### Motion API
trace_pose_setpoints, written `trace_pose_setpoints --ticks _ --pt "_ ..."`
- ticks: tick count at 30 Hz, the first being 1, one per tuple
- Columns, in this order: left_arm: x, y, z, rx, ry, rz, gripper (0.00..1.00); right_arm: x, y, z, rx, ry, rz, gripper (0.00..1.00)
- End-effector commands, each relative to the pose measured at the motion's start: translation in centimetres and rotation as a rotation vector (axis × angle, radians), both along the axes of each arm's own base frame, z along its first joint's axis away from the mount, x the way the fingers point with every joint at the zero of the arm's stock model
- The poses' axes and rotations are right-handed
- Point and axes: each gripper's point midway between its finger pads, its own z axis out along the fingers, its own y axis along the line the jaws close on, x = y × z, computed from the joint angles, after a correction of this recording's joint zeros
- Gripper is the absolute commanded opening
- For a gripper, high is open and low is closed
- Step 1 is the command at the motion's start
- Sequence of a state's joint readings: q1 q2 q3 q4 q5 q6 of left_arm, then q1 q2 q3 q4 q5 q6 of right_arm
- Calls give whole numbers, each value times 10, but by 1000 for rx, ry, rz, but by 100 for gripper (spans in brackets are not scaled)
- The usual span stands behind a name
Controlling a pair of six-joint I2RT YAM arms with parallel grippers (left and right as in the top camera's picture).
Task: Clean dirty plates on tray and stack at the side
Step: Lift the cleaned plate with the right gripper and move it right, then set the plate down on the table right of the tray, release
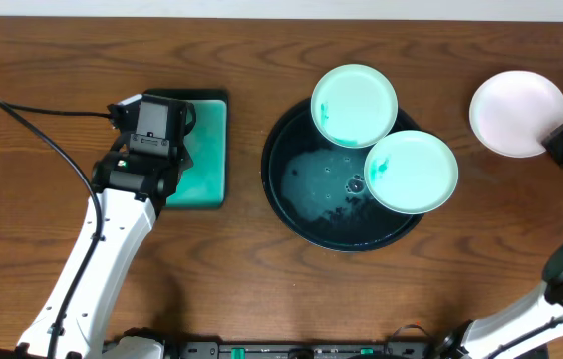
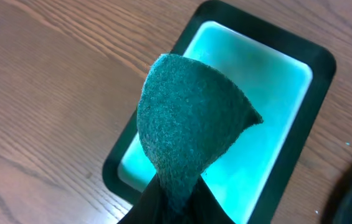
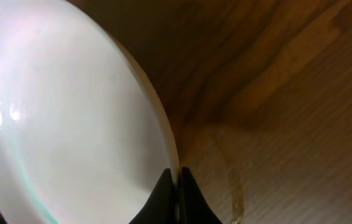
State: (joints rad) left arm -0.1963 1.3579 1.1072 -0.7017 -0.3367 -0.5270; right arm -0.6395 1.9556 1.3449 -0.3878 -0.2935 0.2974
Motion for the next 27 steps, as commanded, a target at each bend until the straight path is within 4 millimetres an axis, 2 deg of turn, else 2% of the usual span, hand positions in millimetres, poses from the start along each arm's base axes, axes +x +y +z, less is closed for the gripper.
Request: trace_pose_setpoints --ticks 1,5,8,9,10,11,12,14,19,20,22,23,25,27 --pt "-1 0 -1 -16 -2 8 7 4 3 -11 22 6 0 1" --pt "-1 -4 -3 -40 2 -6 7 -1 -1 -28 6 61 -21 1" --pt "-1 -4 -3 -40 2 -7 7 -2 -1 -34 5 74 -23 1" --pt "-1 -4 -3 -40 2 -7 8 -2 -1 -34 4 72 -23 8" --pt "-1 -4 -3 -40 2 -7 7 -1 -1 -32 2 69 -23 24" --pt "-1 -4 -3 -40 2 -6 7 -1 -1 -29 1 65 -23 45" --pt "-1 -4 -3 -41 2 -7 7 0 0 -24 2 53 -19 55" --pt "-1 -5 -3 -41 3 -7 7 4 4 -10 11 18 -2 61" --pt "-1 -5 -3 -47 -1 3 7 22 23 47 16 -123 72 59" --pt "-1 -5 -3 -51 -2 8 7 30 35 67 -1 -165 116 61" --pt "-1 -5 -3 -52 -3 8 7 40 56 92 -43 -194 187 61" --pt "-1 -5 -3 -52 -2 8 7 46 70 103 -66 -204 237 65" --pt "-1 -5 -3 -52 -2 8 7 55 96 118 -94 -207 321 76" --pt "-1 -5 -3 -54 -2 6 7 65 126 131 -128 -195 419 77"
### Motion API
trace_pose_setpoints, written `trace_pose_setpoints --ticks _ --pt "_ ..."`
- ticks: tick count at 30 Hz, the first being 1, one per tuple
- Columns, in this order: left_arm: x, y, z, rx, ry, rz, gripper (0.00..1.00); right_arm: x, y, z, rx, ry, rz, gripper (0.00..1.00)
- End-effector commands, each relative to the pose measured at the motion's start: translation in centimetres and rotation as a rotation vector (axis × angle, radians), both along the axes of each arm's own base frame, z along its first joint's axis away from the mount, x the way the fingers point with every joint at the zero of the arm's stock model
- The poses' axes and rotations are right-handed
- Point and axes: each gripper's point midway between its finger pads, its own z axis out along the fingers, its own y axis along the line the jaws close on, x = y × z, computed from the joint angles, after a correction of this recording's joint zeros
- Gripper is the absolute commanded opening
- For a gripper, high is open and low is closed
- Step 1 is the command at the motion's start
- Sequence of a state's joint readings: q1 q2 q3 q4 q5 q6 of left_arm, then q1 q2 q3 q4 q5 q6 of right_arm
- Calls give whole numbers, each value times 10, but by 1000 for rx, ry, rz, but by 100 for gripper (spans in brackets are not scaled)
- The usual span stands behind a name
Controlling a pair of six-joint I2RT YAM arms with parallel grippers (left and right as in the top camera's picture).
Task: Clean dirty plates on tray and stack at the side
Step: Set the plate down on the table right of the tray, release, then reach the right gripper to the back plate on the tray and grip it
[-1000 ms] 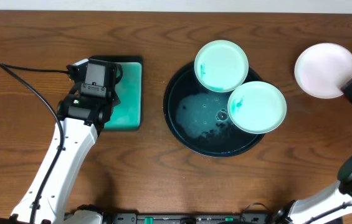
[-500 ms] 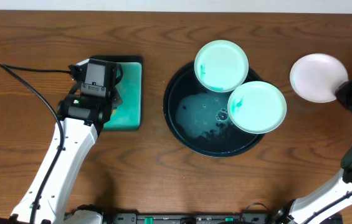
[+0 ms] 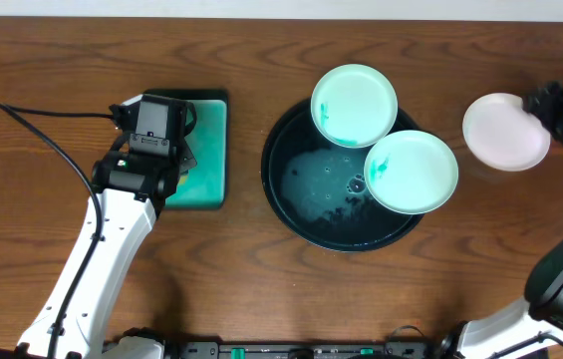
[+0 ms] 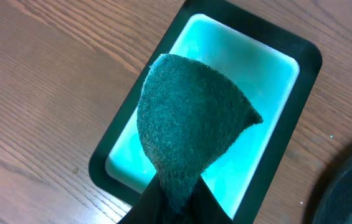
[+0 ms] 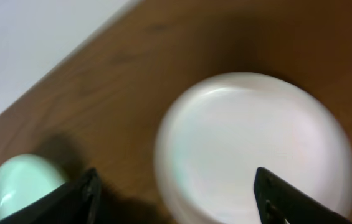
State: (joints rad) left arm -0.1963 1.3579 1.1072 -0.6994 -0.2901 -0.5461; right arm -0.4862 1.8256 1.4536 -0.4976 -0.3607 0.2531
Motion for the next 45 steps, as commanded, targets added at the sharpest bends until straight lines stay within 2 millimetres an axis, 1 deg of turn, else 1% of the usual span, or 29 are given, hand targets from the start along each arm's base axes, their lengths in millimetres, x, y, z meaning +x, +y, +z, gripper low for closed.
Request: trace_pose_setpoints --ticks 1,3,4,5,6,7,8,10,11,12,13,15,16,17,19,20,27,30,35,36,37,39,40,41,42,44,45 --pt "-1 2 -1 -8 -1 12 7 26 67 45 -108 -51 226 75" --pt "-1 0 -1 -15 0 8 7 33 94 50 -165 -32 307 73" --pt "-1 0 -1 -18 1 5 7 36 112 51 -196 -29 379 73" --pt "-1 -1 -2 -20 1 5 7 38 130 49 -227 -24 454 73" --pt "-1 -1 -2 -20 1 5 7 40 142 46 -247 -13 500 73" --pt "-1 0 -2 -20 1 5 7 41 157 38 -276 15 543 72" --pt "-1 0 -2 -20 1 5 7 42 164 32 -293 32 563 71" --pt "-1 0 -2 -20 1 5 7 45 176 13 -341 85 581 70" --pt "-1 0 -2 -20 1 5 7 47 182 2 -360 110 589 72" --pt "-1 0 -2 -20 1 5 7 49 188 -7 -367 127 600 75" --pt "-1 0 -2 -20 1 5 7 50 198 -18 -363 141 622 77" --pt "-1 0 -2 -19 1 5 7 54 212 -35 -359 159 652 74" --pt "-2 0 -2 -19 1 5 7 55 215 -41 -357 163 660 72" --pt "-1 0 -2 -19 1 5 7 58 218 -48 -355 164 663 67" --pt "-1 0 -2 -19 1 5 7 62 221 -57 -344 164 663 60" --pt "-1 0 -2 -19 1 5 7 63 222 -60 -341 167 666 58" --pt "-1 0 -2 -20 1 5 7 60 229 -93 -299 222 699 58" --pt "-1 0 -2 -20 1 5 7 58 234 -102 -283 226 731 58" --pt "-1 0 -2 -19 1 5 7 58 236 -119 -290 250 745 56" --pt "-1 0 -2 -20 1 5 7 58 235 -122 -289 253 745 53" --pt "-1 0 -2 -19 1 5 7 59 235 -123 -289 252 745 48" --pt "-1 0 -2 -19 1 5 7 59 235 -123 -290 251 744 28" --pt "-1 0 -2 -19 1 5 7 59 235 -123 -290 250 744 19" --pt "-1 0 -2 -19 1 5 7 59 236 -123 -289 250 745 15" --pt "-1 0 -2 -19 1 5 7 58 237 -123 -289 253 748 19" --pt "-1 0 -2 -19 1 5 7 58 238 -124 -289 254 750 20" --pt "-1 0 -2 -19 1 5 7 58 238 -124 -289 254 750 22"
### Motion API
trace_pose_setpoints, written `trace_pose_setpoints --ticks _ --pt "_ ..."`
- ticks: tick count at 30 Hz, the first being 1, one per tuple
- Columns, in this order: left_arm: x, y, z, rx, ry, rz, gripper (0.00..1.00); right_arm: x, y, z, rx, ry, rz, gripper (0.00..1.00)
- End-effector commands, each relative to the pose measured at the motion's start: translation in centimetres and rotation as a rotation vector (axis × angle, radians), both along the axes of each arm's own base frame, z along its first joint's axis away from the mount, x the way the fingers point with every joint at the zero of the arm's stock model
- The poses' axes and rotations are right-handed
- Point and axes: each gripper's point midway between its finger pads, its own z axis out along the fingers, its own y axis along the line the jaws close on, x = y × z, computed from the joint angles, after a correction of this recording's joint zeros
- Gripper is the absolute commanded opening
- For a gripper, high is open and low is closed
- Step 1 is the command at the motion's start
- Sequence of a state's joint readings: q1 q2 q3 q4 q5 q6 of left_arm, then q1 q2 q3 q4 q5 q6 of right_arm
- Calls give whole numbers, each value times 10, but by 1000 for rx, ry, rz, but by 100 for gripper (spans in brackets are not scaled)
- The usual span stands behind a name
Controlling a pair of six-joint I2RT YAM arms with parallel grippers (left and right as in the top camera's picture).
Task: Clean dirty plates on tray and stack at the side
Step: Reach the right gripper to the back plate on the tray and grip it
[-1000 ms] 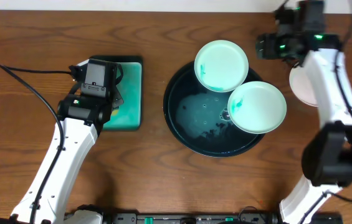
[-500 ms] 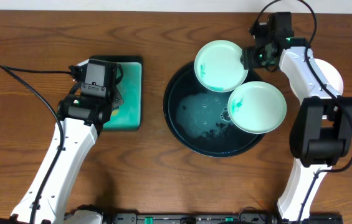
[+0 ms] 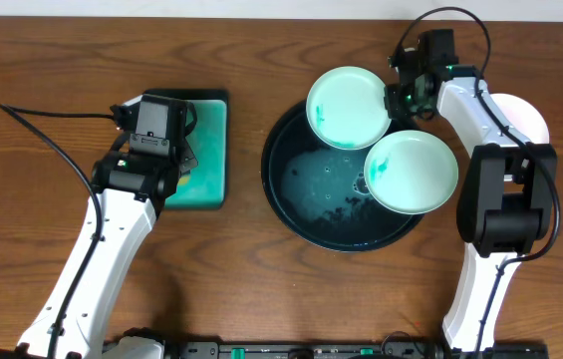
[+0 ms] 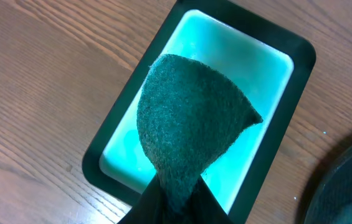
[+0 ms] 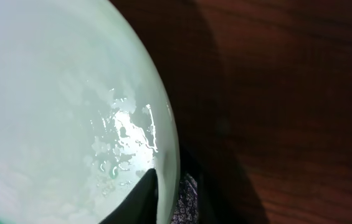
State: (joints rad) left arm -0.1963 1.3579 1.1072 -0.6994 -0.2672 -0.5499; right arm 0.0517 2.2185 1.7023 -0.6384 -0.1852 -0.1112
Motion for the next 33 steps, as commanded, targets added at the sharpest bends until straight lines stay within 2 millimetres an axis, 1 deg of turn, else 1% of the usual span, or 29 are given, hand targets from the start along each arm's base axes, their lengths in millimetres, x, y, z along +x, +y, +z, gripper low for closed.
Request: trace_pose_setpoints --ticks 1,2,3,4,5,6,8,10,13,15,17,19,22,24,25,29,33 --pt "-1 3 0 2 -2 14 7 0 5 -1 5 3 13 23" --pt "-1 3 0 2 -2 13 7 0 5 -1 5 3 13 22" --pt "-1 3 0 2 -2 14 7 0 5 -1 5 3 13 20" --pt "-1 3 0 2 -2 13 7 0 5 -1 5 3 13 15" --pt "-1 3 0 2 -2 13 7 0 5 -1 5 4 13 3" --pt "-1 3 0 2 -2 14 7 -1 5 -2 6 5 13 1" --pt "-1 3 0 2 -2 13 7 -1 6 -2 9 9 6 1" --pt "-1 3 0 2 -2 13 7 -3 11 4 44 11 5 1" --pt "-1 3 0 2 -2 14 7 -5 30 21 149 -6 53 1" --pt "-1 3 0 2 -2 13 7 -8 40 37 214 -15 75 1" --pt "-1 3 0 2 -2 13 7 -16 49 51 262 1 76 1" --pt "-1 1 -1 -6 -1 8 7 -27 56 57 290 33 89 1" --pt "0 -15 -3 -70 9 -68 7 -49 62 53 285 120 105 1" --pt "4 -32 -2 -124 5 -161 7 -67 69 45 269 186 148 1" --pt "6 -38 -1 -151 -3 -186 7 -73 72 42 265 204 164 1" --pt "11 -68 6 -268 -37 -281 7 -91 86 23 229 256 208 1" --pt "11 -89 10 -313 -57 -317 7 -103 95 3 201 271 231 1"
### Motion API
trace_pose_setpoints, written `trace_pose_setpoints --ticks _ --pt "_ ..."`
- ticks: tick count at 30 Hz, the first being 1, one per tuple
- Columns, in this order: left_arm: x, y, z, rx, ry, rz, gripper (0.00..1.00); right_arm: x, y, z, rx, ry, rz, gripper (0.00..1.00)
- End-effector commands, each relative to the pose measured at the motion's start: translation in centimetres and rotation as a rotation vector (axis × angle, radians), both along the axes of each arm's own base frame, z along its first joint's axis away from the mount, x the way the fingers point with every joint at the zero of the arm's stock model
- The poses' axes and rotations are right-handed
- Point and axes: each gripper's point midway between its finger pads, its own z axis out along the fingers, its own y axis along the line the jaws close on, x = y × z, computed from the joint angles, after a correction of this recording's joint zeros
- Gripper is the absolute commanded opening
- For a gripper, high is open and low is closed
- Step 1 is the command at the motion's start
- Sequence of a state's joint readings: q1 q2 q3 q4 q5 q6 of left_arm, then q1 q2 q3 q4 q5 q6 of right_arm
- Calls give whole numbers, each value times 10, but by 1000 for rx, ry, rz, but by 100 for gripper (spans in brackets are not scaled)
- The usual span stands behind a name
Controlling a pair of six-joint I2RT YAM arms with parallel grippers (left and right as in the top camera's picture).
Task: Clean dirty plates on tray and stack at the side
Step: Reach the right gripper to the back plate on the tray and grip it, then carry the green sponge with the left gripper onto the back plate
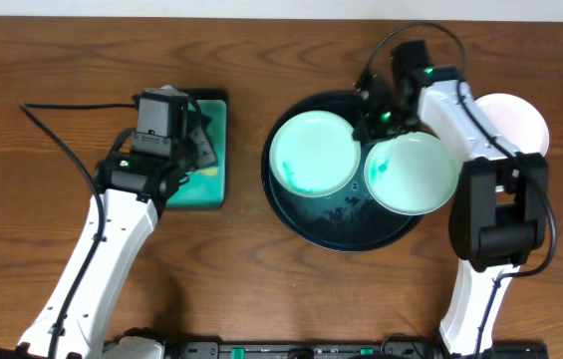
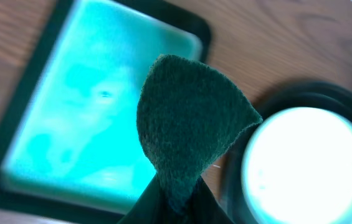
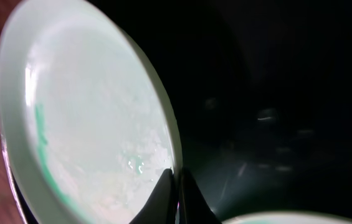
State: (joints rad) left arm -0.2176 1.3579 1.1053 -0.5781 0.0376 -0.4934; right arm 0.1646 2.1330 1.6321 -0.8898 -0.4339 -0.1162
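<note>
A dirty plate [image 1: 311, 155] with green smears is over the left half of the round dark tray [image 1: 346, 234]; my right gripper [image 1: 366, 118] is shut on its right rim. In the right wrist view that plate [image 3: 95, 124] stands tilted, with the gripper [image 3: 177, 180] pinching its edge. A second dirty plate [image 1: 416, 175] lies on the tray's right side. My left gripper [image 1: 196, 145] is shut on a dark green sponge [image 2: 191, 118], held above the right edge of the teal rectangular tray [image 2: 88, 106].
A clean white plate [image 1: 525, 120] lies on the wood table at the far right, partly behind my right arm. The teal tray [image 1: 211, 184] sits left of the round tray. A black cable [image 1: 57, 125] trails from the left arm.
The right gripper has moved the held plate from the tray's back edge to the left-middle of the tray. The left gripper with the sponge has shifted right, towards the round tray.
The right gripper first held a white plate at the far right, then stood open above it as it lay on the table. Then it was shut on the back dirty plate's rim, which is now further left. The left gripper held the sponge throughout.
</note>
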Motion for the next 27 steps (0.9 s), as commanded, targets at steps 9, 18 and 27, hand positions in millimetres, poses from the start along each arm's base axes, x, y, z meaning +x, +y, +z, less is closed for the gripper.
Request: trace_pose_setpoints --ticks 9,18,27 --pt "-12 -62 -15 -64 47 -173 7 -13 6 -37 -40 -24 11 9" --pt "-9 -70 -27 -58 71 -192 7 -20 16 -40 -60 -32 68 13" --pt "-12 -83 -30 -80 82 -191 7 -3 -24 -47 -283 -58 -104 1"
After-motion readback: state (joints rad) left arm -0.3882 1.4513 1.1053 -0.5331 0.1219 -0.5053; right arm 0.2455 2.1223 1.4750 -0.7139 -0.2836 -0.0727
